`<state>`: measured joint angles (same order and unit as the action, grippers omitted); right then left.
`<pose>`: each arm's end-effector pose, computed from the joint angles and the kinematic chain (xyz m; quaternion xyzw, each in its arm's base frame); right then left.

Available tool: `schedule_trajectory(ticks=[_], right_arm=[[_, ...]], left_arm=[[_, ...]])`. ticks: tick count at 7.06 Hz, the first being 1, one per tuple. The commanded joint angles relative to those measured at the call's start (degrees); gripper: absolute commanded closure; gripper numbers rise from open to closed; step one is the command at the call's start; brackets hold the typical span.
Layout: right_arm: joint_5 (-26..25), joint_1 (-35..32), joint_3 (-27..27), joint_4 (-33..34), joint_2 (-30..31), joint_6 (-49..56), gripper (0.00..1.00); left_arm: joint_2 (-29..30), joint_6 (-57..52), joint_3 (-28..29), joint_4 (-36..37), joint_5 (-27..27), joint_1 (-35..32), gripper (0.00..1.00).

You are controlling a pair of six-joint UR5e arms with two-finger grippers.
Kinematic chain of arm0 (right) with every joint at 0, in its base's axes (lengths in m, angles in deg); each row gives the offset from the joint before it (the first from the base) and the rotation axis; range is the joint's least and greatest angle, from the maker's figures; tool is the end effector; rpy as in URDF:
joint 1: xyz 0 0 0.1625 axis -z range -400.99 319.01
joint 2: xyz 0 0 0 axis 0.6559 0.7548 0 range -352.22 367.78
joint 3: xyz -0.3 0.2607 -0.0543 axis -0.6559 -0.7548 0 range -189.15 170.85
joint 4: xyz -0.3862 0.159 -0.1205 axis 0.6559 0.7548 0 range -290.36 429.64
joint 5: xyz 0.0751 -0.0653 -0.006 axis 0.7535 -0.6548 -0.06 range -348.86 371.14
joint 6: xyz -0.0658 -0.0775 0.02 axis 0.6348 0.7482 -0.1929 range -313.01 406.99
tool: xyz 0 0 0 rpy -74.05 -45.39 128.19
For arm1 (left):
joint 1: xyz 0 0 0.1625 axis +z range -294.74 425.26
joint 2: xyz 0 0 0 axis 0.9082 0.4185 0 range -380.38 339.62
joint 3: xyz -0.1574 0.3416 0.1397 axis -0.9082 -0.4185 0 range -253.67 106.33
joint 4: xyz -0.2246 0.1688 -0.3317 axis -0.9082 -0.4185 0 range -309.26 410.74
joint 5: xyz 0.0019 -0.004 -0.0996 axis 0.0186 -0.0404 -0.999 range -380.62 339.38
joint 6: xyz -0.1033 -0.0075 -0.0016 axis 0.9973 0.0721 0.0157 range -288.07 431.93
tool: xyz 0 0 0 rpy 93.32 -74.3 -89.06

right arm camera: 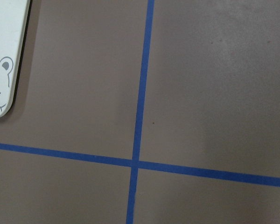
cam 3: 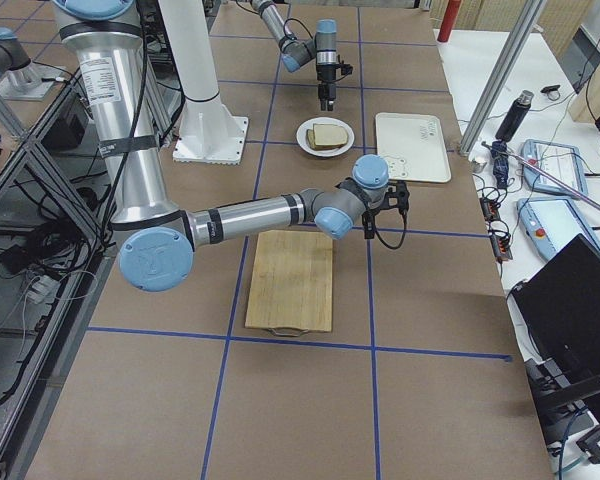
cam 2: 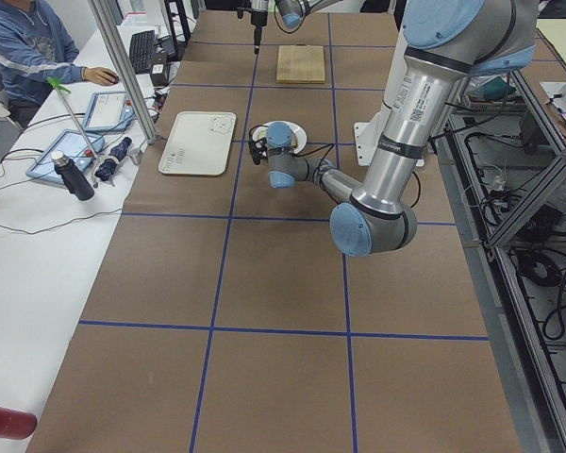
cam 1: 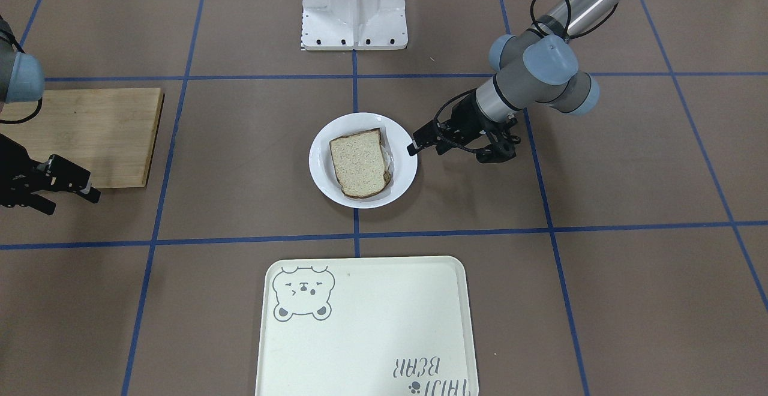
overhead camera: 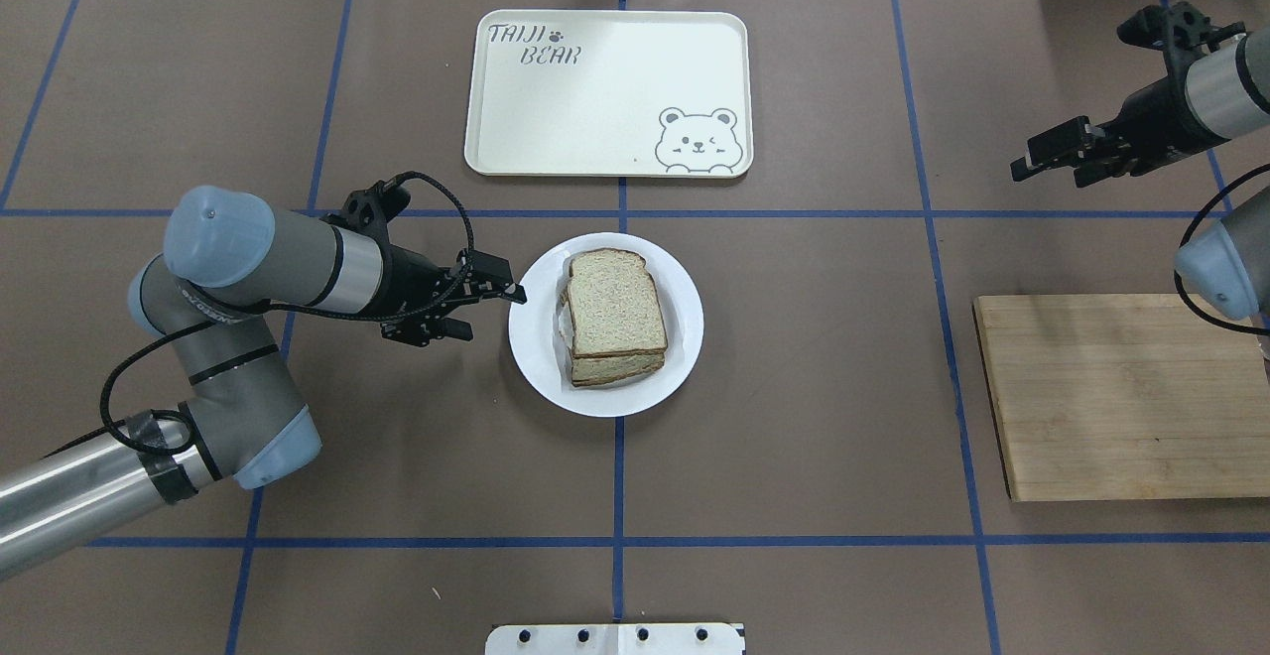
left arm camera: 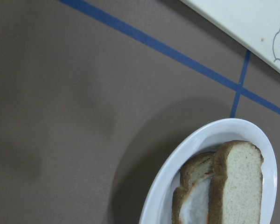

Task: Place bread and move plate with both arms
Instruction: 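Bring the left gripper to the plate rim while the right arm withdraws, then close the left gripper on the white plate rim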

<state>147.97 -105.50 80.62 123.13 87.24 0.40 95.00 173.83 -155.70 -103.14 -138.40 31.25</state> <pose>-0.2062 -0.5668 0.4587 0.0802 -0.5093 -0.0009 0.8568 0.5099 -0.4465 0.3166 -0.0574 0.6556 -0.1433 0.7392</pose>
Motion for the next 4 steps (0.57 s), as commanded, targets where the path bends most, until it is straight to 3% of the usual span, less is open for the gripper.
schedule_trajectory(ticks=[1, 3, 4], right_arm=[[-0.07, -0.01, 0.94, 0.21, 0.52, 0.27, 0.0], [-0.07, 0.35, 1.11, 0.21, 0.52, 0.27, 0.0], [-0.07, 0.26, 1.2, 0.21, 0.44, 0.27, 0.0]], left_arm=[[0.73, 1.11, 1.69, -3.26, 2.73, 1.75, 0.16], [0.73, 1.11, 3.09, -7.27, 2.82, 2.27, 0.29], [0.73, 1.11, 5.36, -11.66, 5.08, 3.24, 0.3]])
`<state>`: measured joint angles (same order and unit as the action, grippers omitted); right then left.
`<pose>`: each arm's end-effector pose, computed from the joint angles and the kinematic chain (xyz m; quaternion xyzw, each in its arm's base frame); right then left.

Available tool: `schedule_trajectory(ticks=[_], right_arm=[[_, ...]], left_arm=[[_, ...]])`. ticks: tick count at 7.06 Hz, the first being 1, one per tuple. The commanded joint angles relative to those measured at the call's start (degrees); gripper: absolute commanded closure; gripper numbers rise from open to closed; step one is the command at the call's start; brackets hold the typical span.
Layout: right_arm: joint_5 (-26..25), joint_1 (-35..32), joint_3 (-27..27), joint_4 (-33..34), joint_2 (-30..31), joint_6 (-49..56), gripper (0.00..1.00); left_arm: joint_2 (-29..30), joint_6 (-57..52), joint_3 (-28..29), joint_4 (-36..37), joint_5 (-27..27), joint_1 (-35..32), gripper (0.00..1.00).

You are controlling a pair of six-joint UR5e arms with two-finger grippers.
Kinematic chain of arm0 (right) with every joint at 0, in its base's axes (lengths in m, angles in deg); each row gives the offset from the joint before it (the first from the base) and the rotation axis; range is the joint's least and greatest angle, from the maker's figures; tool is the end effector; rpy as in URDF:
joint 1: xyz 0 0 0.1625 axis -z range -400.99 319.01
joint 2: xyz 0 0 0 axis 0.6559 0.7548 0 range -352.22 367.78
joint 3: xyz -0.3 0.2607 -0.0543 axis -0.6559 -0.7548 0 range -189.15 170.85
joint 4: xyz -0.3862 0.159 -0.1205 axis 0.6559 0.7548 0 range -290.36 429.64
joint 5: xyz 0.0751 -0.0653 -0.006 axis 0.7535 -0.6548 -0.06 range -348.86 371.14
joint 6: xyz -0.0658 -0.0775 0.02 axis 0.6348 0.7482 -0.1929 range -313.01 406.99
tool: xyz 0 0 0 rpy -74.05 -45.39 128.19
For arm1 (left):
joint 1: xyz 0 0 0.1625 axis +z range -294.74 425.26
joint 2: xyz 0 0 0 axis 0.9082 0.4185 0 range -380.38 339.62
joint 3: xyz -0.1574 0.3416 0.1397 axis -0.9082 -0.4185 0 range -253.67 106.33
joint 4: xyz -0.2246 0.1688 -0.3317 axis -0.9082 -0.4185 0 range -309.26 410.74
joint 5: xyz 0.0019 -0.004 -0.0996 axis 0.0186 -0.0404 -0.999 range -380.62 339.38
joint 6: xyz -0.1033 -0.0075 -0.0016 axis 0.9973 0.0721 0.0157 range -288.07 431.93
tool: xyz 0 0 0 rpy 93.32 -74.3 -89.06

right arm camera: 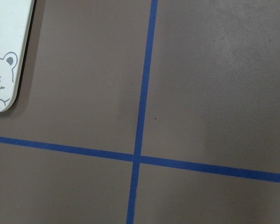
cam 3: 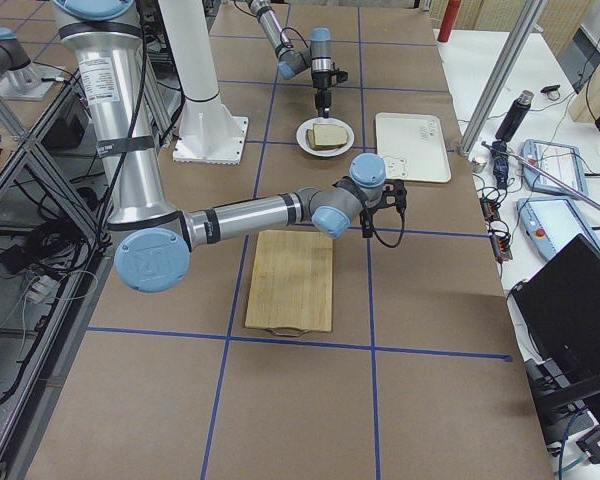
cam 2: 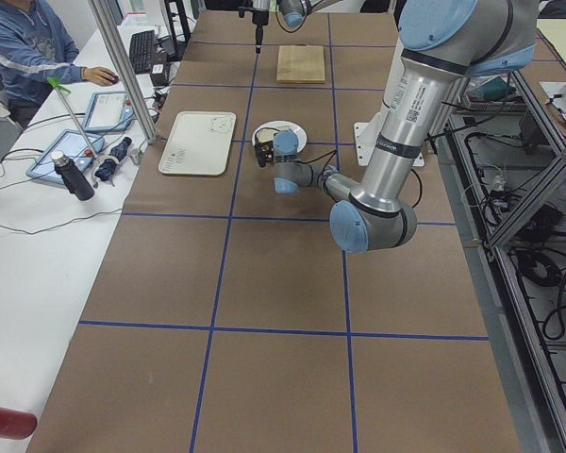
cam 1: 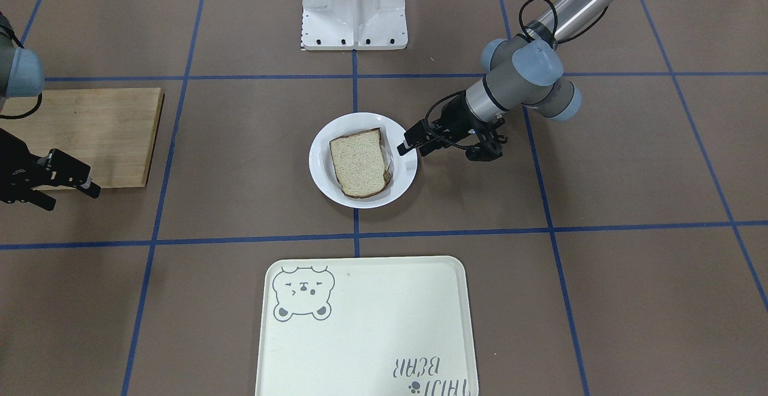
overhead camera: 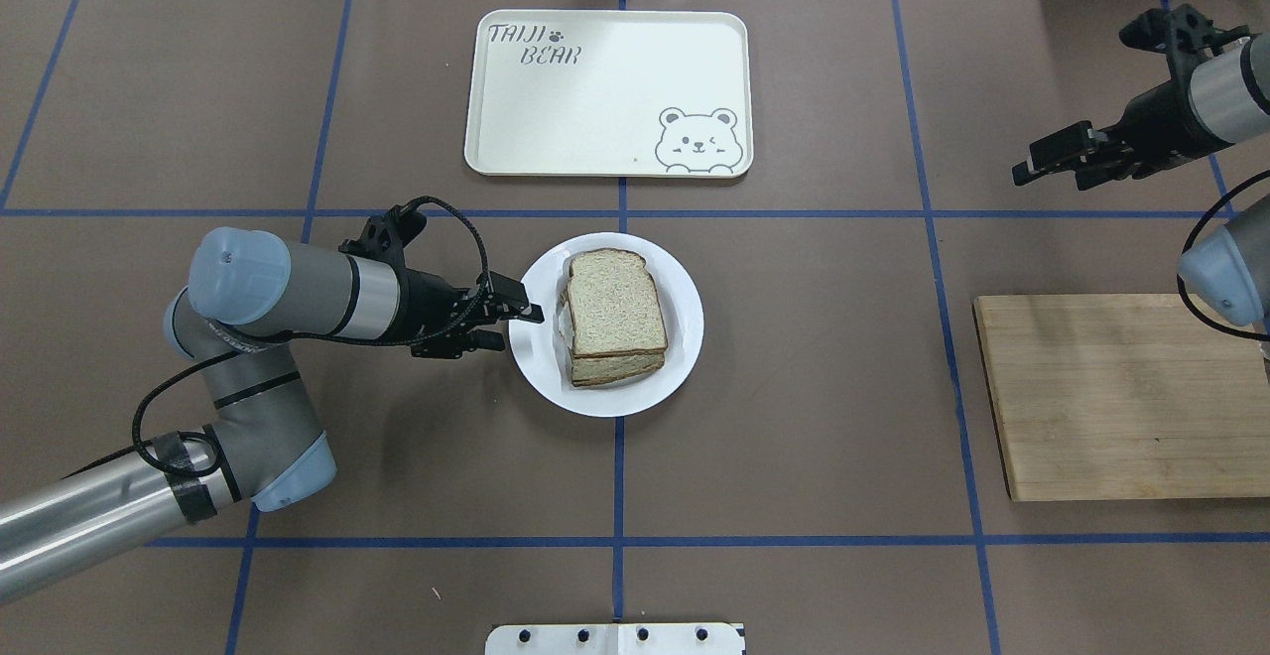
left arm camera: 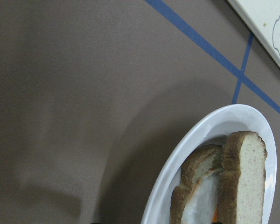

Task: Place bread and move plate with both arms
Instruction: 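Close the left gripper on the white plate rim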

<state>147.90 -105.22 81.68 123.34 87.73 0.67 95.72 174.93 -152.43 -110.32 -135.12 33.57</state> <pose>-0.2071 -0.5620 0.4546 0.0830 -0.5101 -0.0061 0.8560 0.5290 -0.4327 0.3240 -0.0450 0.6824 -0.1381 0.7164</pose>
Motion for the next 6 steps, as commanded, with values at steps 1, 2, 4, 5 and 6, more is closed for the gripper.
schedule_trajectory(ticks=[1, 2, 4, 5, 6], right_arm=[[0.0, -0.02, 0.4, 0.0, 0.03, 0.0, 0.0], [0.0, 0.07, 0.49, 0.0, 0.03, 0.0, 0.0], [0.0, 0.07, 0.84, 0.0, 0.12, 0.0, 0.0], [0.0, -0.02, 0.84, 0.0, 0.12, 0.0, 0.0], [0.0, -0.02, 0.84, 0.0, 0.2, -0.08, 0.0]], left_arm=[[0.0, 0.1, 2.73, -6.53, 3.22, 1.45, 0.31], [0.0, 0.01, 2.73, -6.72, 3.4, 1.98, 0.35], [0.09, 0.1, 2.73, -6.81, 5.59, 2.94, 0.48], [0.09, 0.1, 2.73, -6.81, 6.04, 3.3, 0.62], [0.09, 0.1, 2.56, -6.81, 6.04, 3.39, 0.84]])
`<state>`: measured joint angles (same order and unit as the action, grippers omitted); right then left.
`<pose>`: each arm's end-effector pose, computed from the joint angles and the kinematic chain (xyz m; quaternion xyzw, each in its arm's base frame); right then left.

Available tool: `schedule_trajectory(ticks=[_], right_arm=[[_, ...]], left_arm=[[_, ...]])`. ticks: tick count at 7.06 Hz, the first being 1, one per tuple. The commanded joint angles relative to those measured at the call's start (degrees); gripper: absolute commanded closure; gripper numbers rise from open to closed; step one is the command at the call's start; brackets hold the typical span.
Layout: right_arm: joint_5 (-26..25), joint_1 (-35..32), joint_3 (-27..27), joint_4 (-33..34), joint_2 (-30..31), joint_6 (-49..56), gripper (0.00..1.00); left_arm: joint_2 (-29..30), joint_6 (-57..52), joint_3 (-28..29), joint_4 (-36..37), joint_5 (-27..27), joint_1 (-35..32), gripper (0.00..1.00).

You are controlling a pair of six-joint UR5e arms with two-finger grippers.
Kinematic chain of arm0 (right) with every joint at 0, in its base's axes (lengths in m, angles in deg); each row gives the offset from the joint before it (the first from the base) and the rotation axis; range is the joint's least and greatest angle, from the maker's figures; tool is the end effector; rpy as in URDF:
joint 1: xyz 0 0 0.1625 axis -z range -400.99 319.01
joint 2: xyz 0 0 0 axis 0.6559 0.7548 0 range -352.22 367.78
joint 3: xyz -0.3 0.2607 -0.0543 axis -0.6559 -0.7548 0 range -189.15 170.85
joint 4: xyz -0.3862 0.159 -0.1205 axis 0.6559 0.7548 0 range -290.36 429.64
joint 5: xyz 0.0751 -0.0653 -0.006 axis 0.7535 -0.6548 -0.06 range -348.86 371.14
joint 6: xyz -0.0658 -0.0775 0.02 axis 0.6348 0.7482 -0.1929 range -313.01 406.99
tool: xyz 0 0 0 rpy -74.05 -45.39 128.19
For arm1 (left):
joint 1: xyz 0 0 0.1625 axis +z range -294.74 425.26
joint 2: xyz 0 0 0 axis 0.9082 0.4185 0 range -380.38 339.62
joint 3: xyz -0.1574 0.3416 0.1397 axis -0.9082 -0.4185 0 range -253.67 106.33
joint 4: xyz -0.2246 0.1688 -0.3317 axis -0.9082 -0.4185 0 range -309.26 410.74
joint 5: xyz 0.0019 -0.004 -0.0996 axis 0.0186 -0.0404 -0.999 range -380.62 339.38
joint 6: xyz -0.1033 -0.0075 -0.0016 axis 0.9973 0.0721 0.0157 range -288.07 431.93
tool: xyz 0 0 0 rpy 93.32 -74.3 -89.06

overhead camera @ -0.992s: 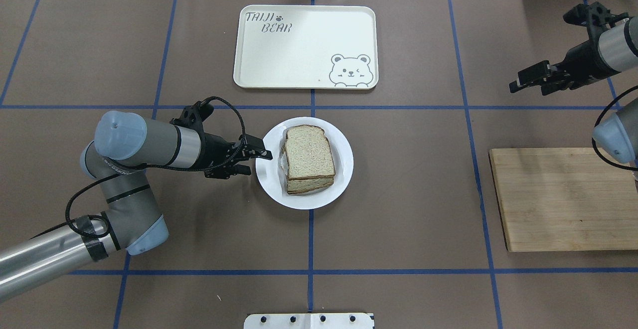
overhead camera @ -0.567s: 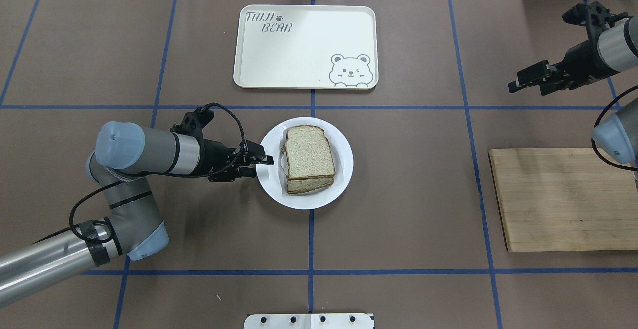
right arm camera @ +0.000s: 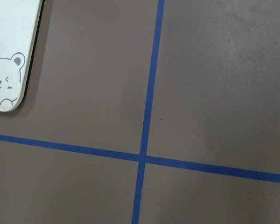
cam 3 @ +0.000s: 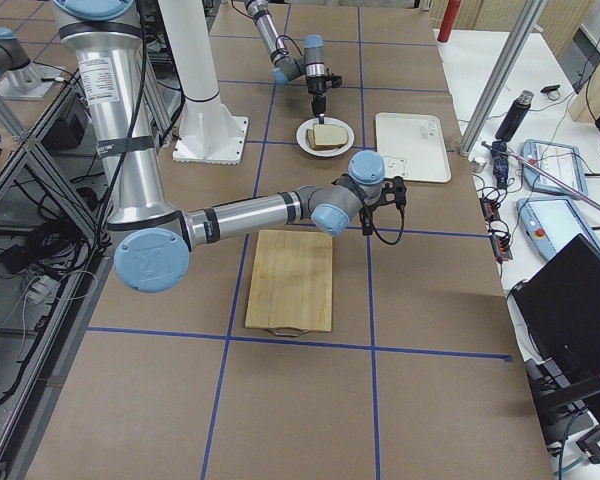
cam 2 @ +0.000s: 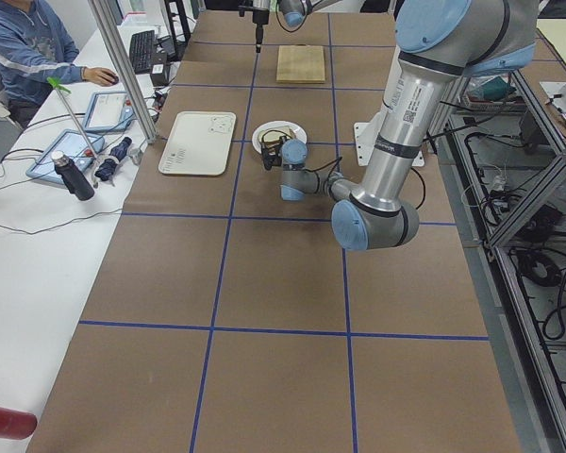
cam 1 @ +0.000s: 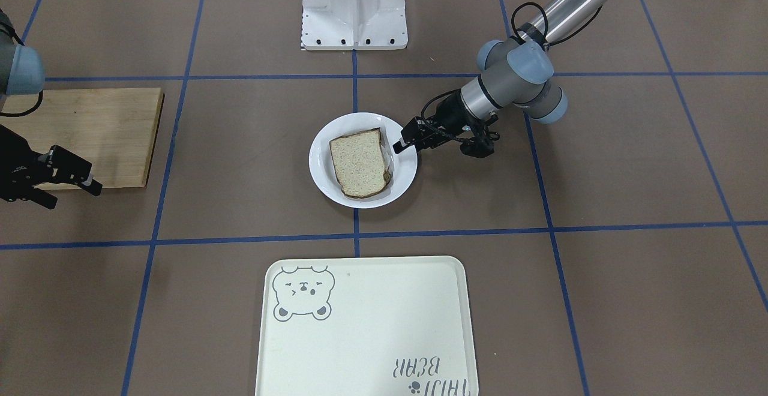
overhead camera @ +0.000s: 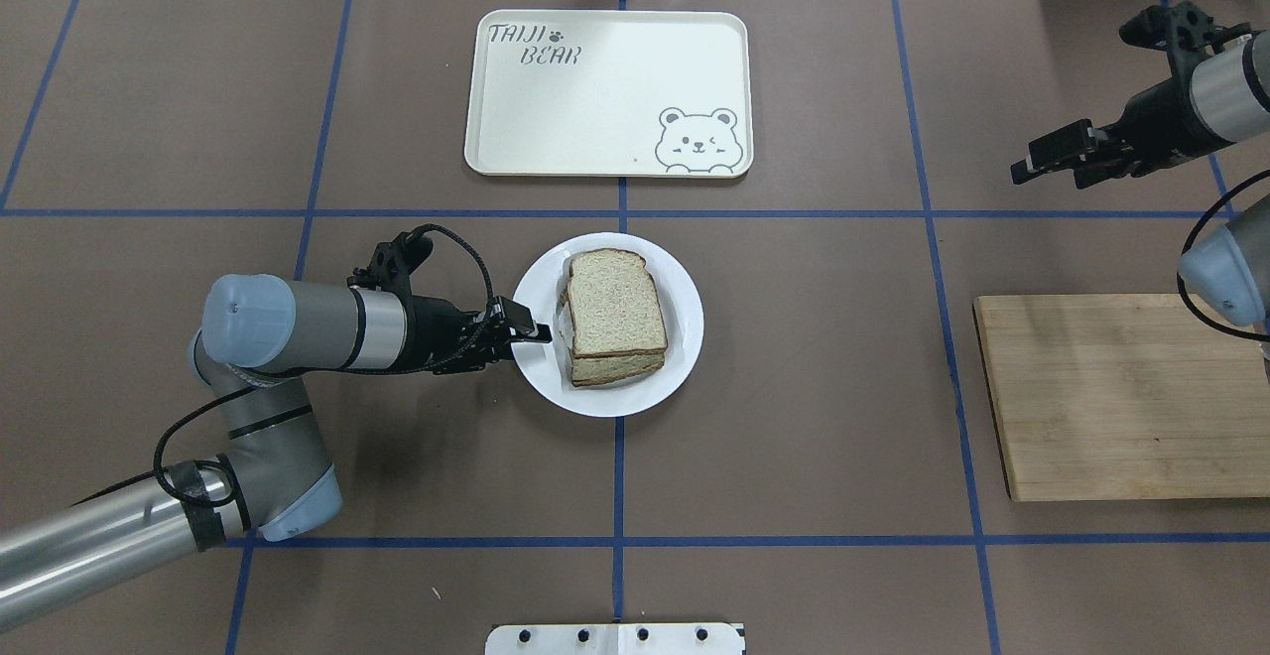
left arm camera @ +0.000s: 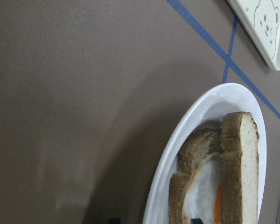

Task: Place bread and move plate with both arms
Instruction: 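Close the left gripper on the white plate rim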

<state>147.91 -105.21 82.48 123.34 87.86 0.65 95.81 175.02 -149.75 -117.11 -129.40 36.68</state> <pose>-0.2063 -0.5600 0.4486 0.0873 -0.5124 -0.0085 0.8543 0.5486 -0.4127 0.3348 -0.0200 0.7076 -0.1399 0.6924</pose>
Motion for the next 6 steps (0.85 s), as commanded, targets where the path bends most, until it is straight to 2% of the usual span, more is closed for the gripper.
schedule_trajectory(ticks=[1, 5, 6], right_arm=[[-0.01, -0.03, 0.13, 0.0, 0.33, -0.07, 0.0], [0.08, -0.82, 0.48, 0.0, 0.51, 0.02, 0.0], [0.26, -1.17, 0.57, 0.0, 0.51, 0.02, 0.0]], left_arm=[[0.0, 0.79, -0.3, -0.55, 0.32, 0.28, 1.0], [-0.35, 6.49, -0.22, -8.43, 1.2, 0.11, 1.0], [0.0, 7.3, -0.13, -10.64, 6.51, 0.11, 1.0]])
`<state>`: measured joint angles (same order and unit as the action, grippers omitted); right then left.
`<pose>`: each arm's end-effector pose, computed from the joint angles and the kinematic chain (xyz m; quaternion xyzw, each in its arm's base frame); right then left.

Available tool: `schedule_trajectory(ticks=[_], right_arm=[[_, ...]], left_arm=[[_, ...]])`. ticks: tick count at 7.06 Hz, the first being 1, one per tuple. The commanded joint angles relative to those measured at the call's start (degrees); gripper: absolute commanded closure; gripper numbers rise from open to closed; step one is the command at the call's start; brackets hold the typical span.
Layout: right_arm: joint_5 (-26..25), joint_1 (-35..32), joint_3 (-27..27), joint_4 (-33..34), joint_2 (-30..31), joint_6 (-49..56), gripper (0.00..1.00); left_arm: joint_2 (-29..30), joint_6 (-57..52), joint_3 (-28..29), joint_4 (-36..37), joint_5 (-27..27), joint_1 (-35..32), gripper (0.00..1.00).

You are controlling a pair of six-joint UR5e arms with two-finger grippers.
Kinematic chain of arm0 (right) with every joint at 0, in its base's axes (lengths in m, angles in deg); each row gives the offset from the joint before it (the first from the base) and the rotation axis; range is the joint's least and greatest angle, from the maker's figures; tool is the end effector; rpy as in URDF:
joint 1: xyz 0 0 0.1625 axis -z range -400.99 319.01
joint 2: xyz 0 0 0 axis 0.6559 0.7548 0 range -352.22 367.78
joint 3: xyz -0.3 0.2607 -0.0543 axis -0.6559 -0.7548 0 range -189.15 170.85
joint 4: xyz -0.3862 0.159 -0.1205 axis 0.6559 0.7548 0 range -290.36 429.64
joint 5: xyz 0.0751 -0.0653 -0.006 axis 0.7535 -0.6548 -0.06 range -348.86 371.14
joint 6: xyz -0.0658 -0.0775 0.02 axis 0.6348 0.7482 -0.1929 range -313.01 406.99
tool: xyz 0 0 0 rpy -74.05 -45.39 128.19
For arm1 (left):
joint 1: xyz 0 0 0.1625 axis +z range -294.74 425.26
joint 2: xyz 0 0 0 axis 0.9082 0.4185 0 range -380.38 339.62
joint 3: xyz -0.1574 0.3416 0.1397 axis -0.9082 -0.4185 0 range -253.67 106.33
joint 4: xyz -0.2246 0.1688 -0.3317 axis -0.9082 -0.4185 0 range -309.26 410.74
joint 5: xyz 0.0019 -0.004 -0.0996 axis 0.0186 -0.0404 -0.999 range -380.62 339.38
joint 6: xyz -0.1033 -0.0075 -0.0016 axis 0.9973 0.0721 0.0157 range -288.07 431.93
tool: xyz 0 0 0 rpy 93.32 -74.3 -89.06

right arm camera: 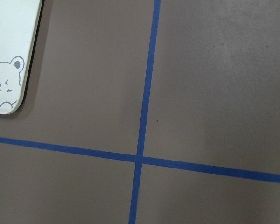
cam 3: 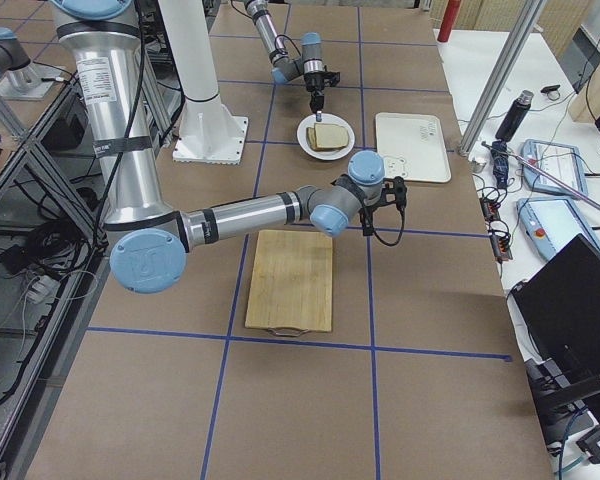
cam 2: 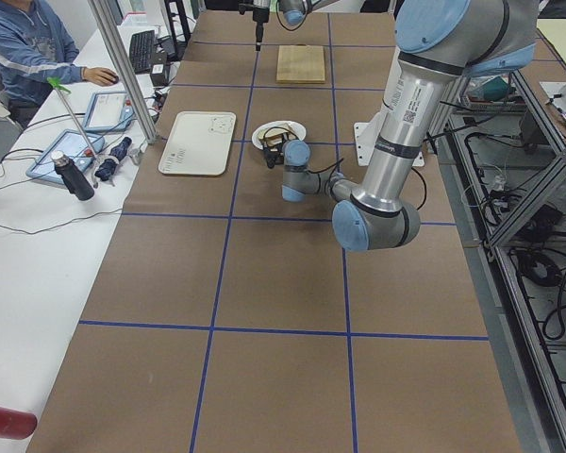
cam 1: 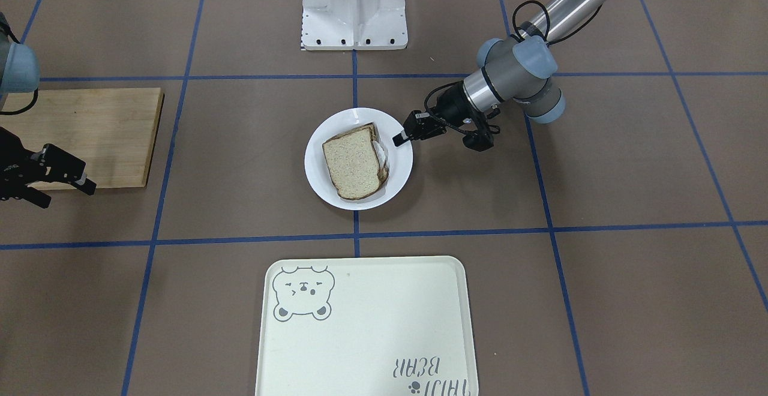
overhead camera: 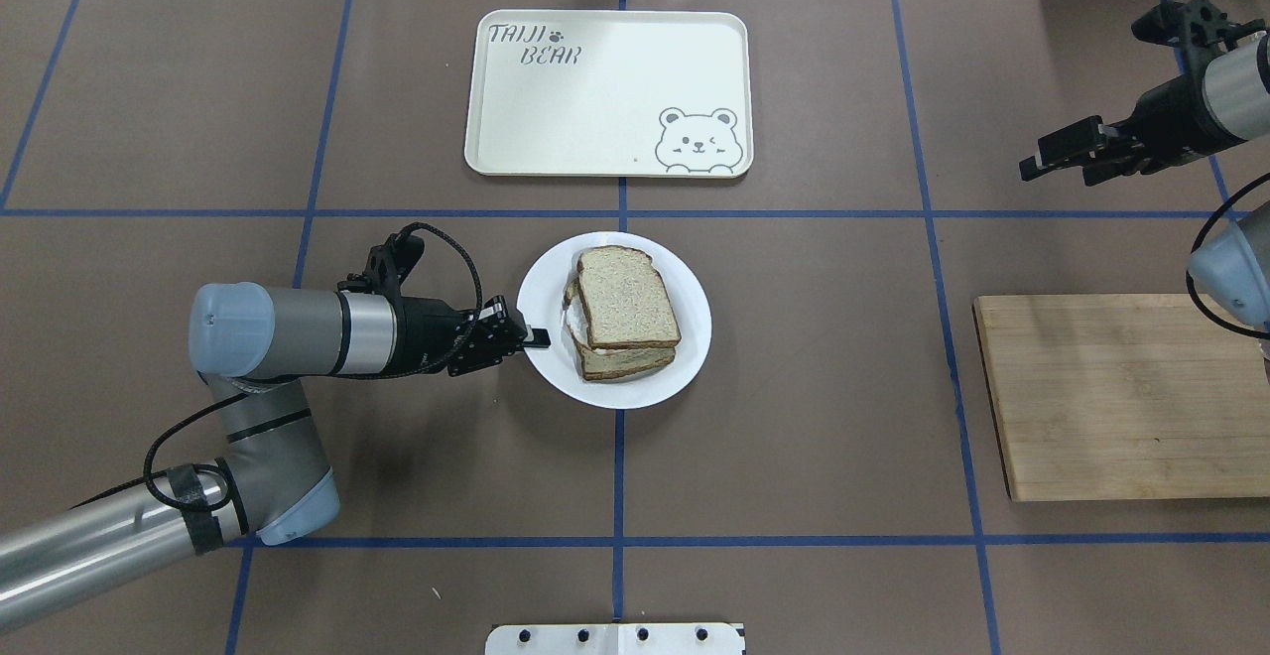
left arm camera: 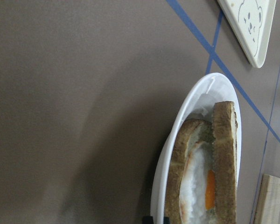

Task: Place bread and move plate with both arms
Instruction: 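Slide the plate with the left gripper onto the bear tray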

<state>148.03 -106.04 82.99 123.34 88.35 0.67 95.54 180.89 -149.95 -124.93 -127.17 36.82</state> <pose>-0.1968 -0.5597 0.4488 0.0906 -0.5124 -0.0030 0.8540 0.5349 -0.4077 0.3236 -0.0325 0.7514 -0.1619 0.6388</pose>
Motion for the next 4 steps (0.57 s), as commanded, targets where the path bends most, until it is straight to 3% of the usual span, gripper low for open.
schedule_trajectory(ticks=[1, 3, 4], right_arm=[[0.22, -0.86, 0.15, 0.0, 0.55, 0.0, 0.0], [0.22, -2.0, 2.95, 0.0, 3.96, 0.0, 0.0], [0.22, -2.35, 4.62, 0.0, 6.16, 0.0, 0.0]], left_arm=[[1.31, 3.43, -0.01, -3.01, 4.94, -1.17, 1.0], [2.9, 6.61, 0.25, -2.49, 6.16, -5.12, 1.0], [3.69, 8.97, 1.65, -1.78, 10.44, -5.4, 1.0]])
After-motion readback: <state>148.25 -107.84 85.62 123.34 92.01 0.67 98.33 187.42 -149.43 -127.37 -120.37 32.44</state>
